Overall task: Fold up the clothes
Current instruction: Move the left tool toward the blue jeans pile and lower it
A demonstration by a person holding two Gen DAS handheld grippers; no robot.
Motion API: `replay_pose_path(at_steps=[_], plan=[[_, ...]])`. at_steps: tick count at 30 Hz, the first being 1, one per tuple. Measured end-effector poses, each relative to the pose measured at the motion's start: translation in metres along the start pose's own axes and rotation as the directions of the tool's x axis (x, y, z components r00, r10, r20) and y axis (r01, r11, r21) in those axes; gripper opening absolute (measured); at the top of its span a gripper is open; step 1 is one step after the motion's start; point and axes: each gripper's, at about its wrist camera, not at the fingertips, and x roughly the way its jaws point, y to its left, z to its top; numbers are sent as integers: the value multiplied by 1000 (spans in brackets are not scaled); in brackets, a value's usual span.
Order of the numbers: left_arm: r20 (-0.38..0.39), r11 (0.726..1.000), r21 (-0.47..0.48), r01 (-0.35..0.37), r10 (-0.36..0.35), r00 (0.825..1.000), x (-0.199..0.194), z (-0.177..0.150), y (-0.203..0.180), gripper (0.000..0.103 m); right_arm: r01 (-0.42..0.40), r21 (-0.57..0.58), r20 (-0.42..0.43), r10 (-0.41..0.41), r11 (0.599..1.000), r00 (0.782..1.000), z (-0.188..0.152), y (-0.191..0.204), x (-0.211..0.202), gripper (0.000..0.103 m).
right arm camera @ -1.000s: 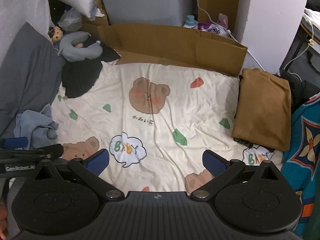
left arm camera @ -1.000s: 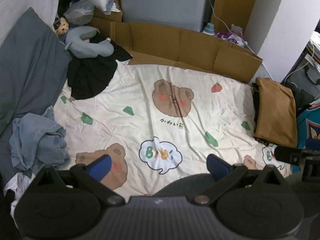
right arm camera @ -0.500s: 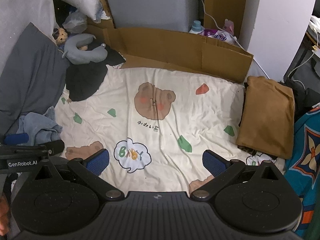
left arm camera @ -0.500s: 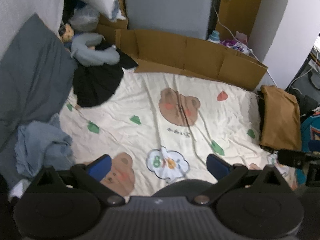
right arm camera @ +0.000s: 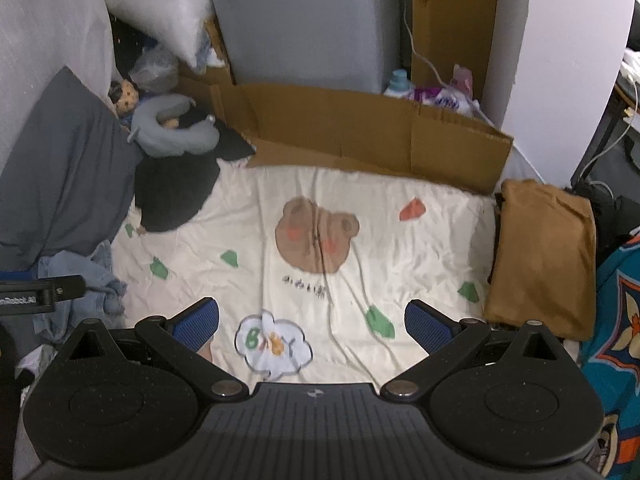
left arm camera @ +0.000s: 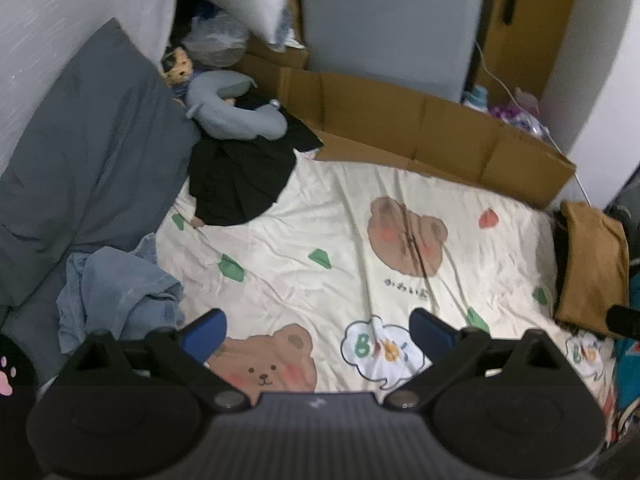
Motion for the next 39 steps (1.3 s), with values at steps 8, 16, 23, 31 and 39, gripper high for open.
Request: replay_pose_path(at_steps=[8,16,23,31,39], plan=[[34,994,-99,-50,54,998,10,4,60,99,-22,5,72,22,1000,997,-1,4,9,102],[15,963,-239,-121,129,992,27,-5,137,98,-98,-15,89,99,995,991,-1,15,36,101],[-29,948,-269,-169,167,985,54,-12,181,98,-197,-21,84,198,980,977,-4,30,72,101],[-77,929,-291,-227,214,974,98,-27,227,98,-272,-51,42,274,961,961,-16,47,121,101],[-127,917,-286,-277,251,960,152,-56,272,84,-279,-51,36,281,959,959,-27,62,175,101]])
